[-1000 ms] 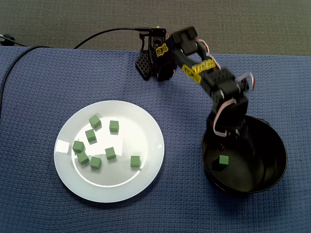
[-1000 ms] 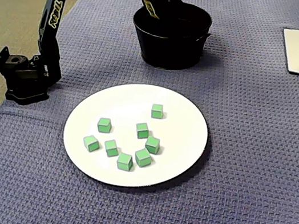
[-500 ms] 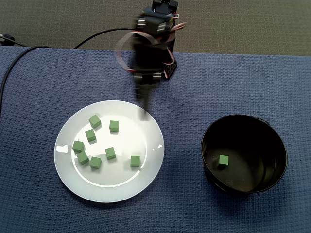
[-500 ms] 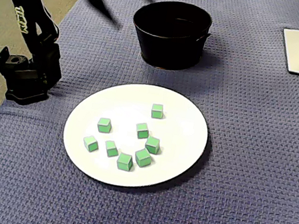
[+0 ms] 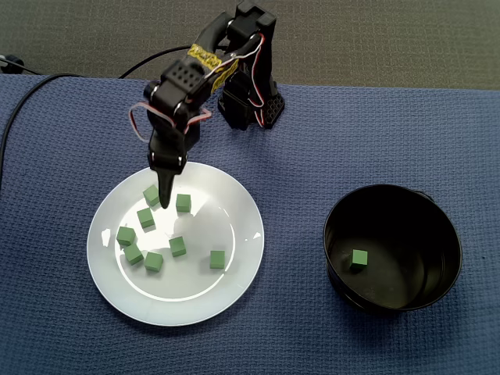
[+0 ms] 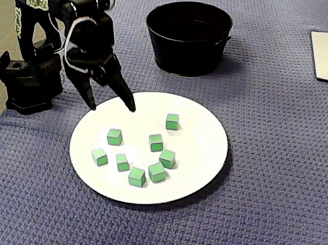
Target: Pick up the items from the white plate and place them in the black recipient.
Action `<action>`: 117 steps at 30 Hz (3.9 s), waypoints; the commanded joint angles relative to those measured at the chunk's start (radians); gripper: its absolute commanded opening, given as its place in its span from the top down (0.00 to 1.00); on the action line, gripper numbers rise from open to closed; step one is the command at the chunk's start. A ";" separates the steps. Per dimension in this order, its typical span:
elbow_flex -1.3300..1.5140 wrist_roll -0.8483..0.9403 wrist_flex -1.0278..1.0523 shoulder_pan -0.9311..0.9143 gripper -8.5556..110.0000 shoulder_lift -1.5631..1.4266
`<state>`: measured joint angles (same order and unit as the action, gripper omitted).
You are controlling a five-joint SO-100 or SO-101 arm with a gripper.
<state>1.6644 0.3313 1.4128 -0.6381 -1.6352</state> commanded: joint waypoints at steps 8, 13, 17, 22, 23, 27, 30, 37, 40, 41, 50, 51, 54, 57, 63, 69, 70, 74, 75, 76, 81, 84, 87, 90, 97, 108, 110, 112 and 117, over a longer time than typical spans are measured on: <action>0.175 0.021 -0.189 0.041 0.65 0.087; 0.233 0.049 -0.299 0.043 0.66 0.117; 0.245 0.052 -0.331 0.057 0.68 0.146; 0.242 0.046 -0.344 0.063 0.77 0.158; 0.241 0.046 -0.345 0.064 0.79 0.158; 0.250 0.040 -0.357 0.072 0.88 0.152; 0.258 0.029 -0.367 0.075 0.93 0.147; 0.192 0.012 -0.265 0.064 0.93 0.054; -0.057 -0.037 -0.040 0.069 0.93 -0.069; -0.156 -0.051 0.023 0.091 0.93 -0.110; -0.980 -0.057 0.219 0.810 0.93 -0.083; -1.040 -0.067 0.230 0.893 0.93 -0.032; -1.137 -0.035 0.258 1.095 0.93 0.138; -1.193 -0.032 0.229 1.155 0.93 0.354; -1.276 -0.038 0.183 1.200 0.93 0.710; -1.264 -0.054 0.137 1.207 0.92 0.821; -1.262 -0.057 0.137 1.207 0.86 0.821; -1.249 -0.061 0.156 1.201 0.62 0.761; -1.249 -0.063 0.173 1.195 0.59 0.727; -1.250 -0.064 0.195 1.189 0.56 0.687; -1.258 -0.135 0.339 1.063 0.53 0.448; -1.198 -0.206 0.367 0.890 0.54 0.319; -1.098 -0.259 0.351 0.681 0.55 0.247; -0.966 -0.276 0.302 0.508 0.57 0.238; -0.821 -0.302 0.253 0.374 0.59 0.397; -0.799 -0.331 0.192 0.402 0.61 0.638; -0.799 -0.322 0.192 0.408 0.61 0.661; -0.795 -0.319 0.192 0.408 0.61 0.681; -0.785 -0.302 0.161 0.391 0.63 0.721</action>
<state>0.8774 0.0138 1.5999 -0.2332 -0.9127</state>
